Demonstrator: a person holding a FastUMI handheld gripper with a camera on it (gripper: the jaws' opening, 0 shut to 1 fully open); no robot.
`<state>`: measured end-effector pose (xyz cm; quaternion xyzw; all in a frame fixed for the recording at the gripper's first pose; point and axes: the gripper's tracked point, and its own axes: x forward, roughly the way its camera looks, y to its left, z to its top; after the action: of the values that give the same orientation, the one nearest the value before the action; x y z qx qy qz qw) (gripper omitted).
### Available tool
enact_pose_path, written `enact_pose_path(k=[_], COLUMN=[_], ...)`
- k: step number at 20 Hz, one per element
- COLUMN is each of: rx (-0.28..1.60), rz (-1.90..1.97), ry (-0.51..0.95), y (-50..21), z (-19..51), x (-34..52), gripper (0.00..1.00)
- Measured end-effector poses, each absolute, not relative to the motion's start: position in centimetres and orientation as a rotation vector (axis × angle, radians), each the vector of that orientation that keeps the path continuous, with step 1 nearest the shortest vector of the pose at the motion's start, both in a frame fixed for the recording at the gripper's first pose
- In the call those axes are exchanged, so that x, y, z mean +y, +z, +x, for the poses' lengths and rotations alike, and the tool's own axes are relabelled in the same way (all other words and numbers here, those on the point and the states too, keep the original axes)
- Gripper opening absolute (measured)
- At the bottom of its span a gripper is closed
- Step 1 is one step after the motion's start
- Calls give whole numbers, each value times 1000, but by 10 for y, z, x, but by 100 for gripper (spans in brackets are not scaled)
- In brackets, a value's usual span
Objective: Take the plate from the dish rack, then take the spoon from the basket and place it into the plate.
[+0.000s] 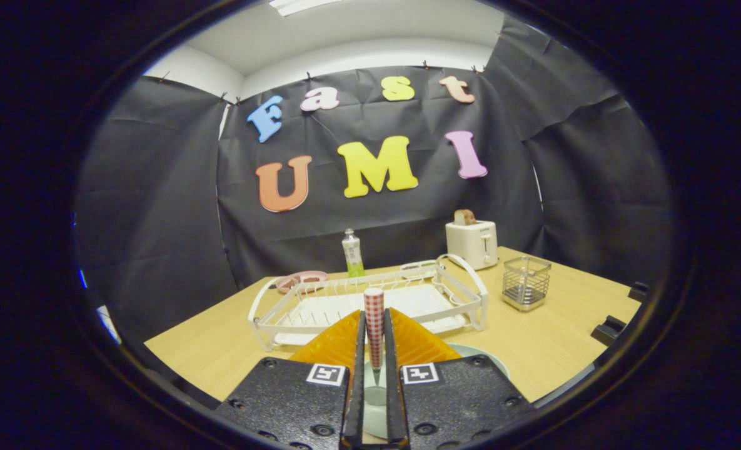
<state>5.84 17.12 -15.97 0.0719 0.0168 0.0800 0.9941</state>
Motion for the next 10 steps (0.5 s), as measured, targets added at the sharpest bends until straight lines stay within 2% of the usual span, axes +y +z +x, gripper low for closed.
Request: enact_pose_path(k=[6, 10], rx=[57, 10], rz=[103, 69], ry=[118, 26], y=[-166, -156], z=[58, 51], x=[142, 110], gripper=[24, 33])
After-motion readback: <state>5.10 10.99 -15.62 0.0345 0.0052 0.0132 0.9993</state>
